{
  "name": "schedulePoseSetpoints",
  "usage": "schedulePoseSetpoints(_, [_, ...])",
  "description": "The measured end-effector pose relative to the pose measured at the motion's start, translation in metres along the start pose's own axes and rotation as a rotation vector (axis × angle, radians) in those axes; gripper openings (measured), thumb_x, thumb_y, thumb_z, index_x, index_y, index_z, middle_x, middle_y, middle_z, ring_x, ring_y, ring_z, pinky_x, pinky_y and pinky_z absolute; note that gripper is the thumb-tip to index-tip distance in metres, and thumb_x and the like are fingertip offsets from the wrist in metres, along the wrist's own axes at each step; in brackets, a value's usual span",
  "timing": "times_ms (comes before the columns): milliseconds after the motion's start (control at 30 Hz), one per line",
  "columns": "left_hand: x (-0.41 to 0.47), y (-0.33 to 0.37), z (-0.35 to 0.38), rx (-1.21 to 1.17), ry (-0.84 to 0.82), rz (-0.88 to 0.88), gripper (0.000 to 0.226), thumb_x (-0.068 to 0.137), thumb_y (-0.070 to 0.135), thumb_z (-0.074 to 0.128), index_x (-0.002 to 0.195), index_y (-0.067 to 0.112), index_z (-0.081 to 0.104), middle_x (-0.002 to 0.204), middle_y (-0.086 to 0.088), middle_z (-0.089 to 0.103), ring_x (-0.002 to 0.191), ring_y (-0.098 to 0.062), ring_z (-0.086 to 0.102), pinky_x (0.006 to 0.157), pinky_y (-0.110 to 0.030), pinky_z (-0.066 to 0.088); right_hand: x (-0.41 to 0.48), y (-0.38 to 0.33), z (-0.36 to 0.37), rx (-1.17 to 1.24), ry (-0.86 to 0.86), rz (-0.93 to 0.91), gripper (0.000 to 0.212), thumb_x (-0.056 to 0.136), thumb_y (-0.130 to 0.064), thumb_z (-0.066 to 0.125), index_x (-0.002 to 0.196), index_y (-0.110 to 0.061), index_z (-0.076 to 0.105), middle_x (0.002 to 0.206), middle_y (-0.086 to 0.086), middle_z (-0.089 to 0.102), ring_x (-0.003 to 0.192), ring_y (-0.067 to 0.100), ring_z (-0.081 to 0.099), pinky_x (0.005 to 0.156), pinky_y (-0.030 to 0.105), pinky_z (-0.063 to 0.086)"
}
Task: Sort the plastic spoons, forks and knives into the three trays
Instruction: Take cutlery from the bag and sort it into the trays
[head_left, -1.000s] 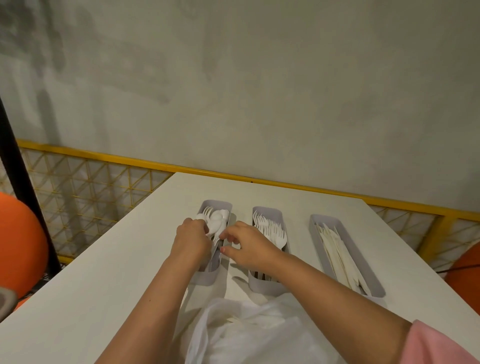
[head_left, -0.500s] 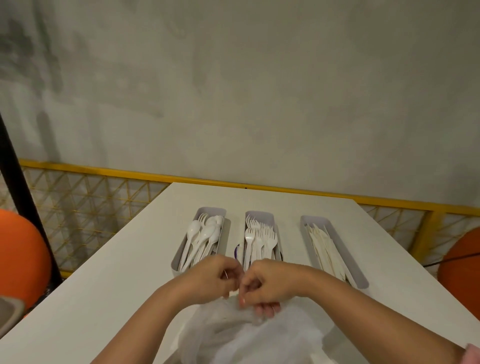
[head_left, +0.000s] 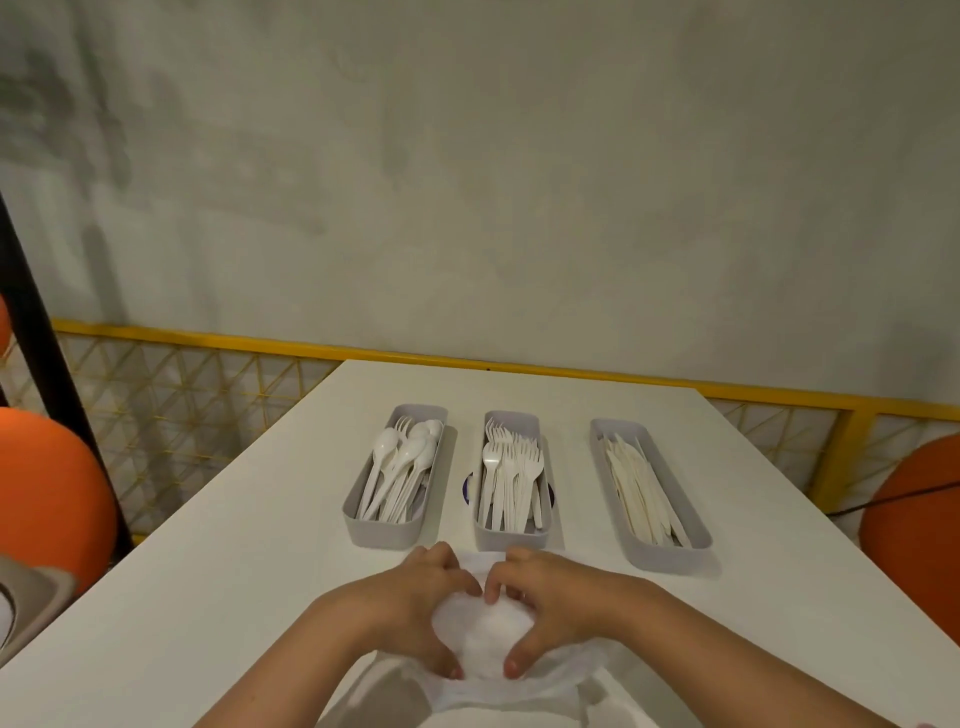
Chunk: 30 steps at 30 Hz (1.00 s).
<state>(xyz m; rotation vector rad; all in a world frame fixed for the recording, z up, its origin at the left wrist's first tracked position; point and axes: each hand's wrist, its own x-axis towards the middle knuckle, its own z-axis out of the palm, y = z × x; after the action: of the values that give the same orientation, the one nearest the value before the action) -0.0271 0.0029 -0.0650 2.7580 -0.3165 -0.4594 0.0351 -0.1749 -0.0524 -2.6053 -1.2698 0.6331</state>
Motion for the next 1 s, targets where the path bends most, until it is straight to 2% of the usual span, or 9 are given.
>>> schedulePoseSetpoints(100, [-0.002, -0.002, 0.001, -0.019, 0.012, -0.019, 0.071, 0.076, 0.033, 0.073, 0.137, 0.037, 0.038, 0.137, 0.005, 0.022, 0.132, -0.013, 0.028, 0.109, -0.027, 0.032, -0.003, 0.002, 0.002, 0.027, 0.002, 0.029, 0.071, 0.071, -0.035, 0.079, 0.130, -0.027, 0.041, 0.121, -0.001, 0.042, 0.105, 0.018, 0.048, 0.094, 0.033, 0.045])
schedulePoseSetpoints(233, [-0.002, -0.006, 0.002, -0.007, 0.006, -0.019, 0.066, 0.076, 0.030, 0.072, 0.132, 0.038, 0.039, 0.151, 0.006, 0.009, 0.139, -0.016, 0.022, 0.110, -0.028, 0.030, -0.006, 0.005, 0.002, 0.105, 0.076, 0.058, 0.071, 0.079, -0.039, 0.071, 0.138, -0.024, 0.035, 0.114, -0.007, 0.040, 0.096, 0.012, 0.046, 0.084, 0.023, 0.040])
schedulePoseSetpoints(367, [-0.001, -0.006, 0.000, 0.010, -0.065, -0.013, 0.061, 0.076, 0.025, 0.071, 0.128, 0.037, 0.042, 0.156, 0.006, 0.003, 0.142, -0.015, 0.018, 0.108, -0.028, 0.031, -0.007, 0.010, 0.006, 0.033, 0.138, 0.118, 0.065, 0.088, -0.040, 0.059, 0.144, -0.019, 0.033, 0.144, 0.001, 0.026, 0.128, 0.021, 0.041, 0.105, 0.027, 0.034])
schedulePoseSetpoints(500, [-0.002, -0.002, -0.002, -0.004, -0.095, -0.001, 0.041, 0.077, 0.022, 0.070, 0.114, 0.031, 0.053, 0.157, 0.005, 0.000, 0.141, -0.017, 0.023, 0.102, -0.022, 0.033, -0.008, 0.008, 0.011, -0.052, 0.060, 0.182, 0.075, 0.085, -0.047, 0.060, 0.147, -0.020, 0.026, 0.146, 0.002, 0.023, 0.130, 0.024, 0.039, 0.106, 0.033, 0.036])
schedulePoseSetpoints(633, [-0.002, -0.004, -0.001, -0.062, -0.081, -0.009, 0.021, 0.080, 0.025, 0.068, 0.095, 0.033, 0.056, 0.157, 0.012, 0.003, 0.138, -0.014, 0.029, 0.090, -0.017, 0.031, -0.007, 0.002, 0.011, -0.079, 0.118, 0.182, 0.050, 0.091, -0.038, 0.055, 0.135, -0.017, 0.043, 0.133, 0.005, 0.042, 0.115, 0.024, 0.049, 0.089, 0.031, 0.040])
schedulePoseSetpoints(767, [0.002, -0.015, 0.002, -0.081, 0.073, -0.012, 0.031, 0.079, 0.021, 0.070, 0.096, 0.031, 0.046, 0.128, 0.007, 0.039, 0.113, -0.014, 0.044, 0.090, -0.022, 0.041, -0.011, 0.000, 0.015, -0.040, 0.152, 0.138, 0.014, 0.093, -0.030, 0.053, 0.097, -0.018, 0.048, 0.096, 0.003, 0.048, 0.084, 0.020, 0.043, 0.066, 0.029, 0.033])
schedulePoseSetpoints(833, [0.006, -0.018, 0.005, -0.099, 0.171, -0.037, 0.032, 0.081, 0.016, 0.068, 0.098, 0.029, 0.046, 0.109, 0.006, 0.045, 0.099, -0.013, 0.046, 0.086, -0.025, 0.046, -0.015, -0.001, 0.013, -0.073, 0.140, 0.128, 0.015, 0.093, -0.030, 0.053, 0.090, -0.020, 0.041, 0.091, 0.000, 0.046, 0.082, 0.020, 0.043, 0.061, 0.029, 0.032])
schedulePoseSetpoints(933, [0.011, -0.020, 0.010, -0.141, 0.213, -0.101, 0.018, 0.086, 0.012, 0.061, 0.098, 0.024, 0.053, 0.108, -0.001, 0.051, 0.097, -0.016, 0.049, 0.087, -0.033, 0.052, -0.016, -0.005, 0.014, -0.138, 0.122, 0.124, 0.019, 0.091, -0.027, 0.050, 0.078, -0.019, 0.039, 0.081, -0.003, 0.044, 0.081, 0.020, 0.042, 0.056, 0.025, 0.030])
schedulePoseSetpoints(1000, [0.012, -0.019, 0.012, -0.114, 0.210, -0.107, 0.016, 0.088, 0.011, 0.057, 0.101, 0.020, 0.057, 0.105, -0.001, 0.049, 0.092, -0.014, 0.047, 0.083, -0.027, 0.050, -0.015, -0.006, 0.018, -0.141, 0.109, 0.132, 0.030, 0.090, -0.027, 0.049, 0.065, -0.023, 0.032, 0.070, -0.007, 0.037, 0.079, 0.021, 0.041, 0.053, 0.021, 0.026])
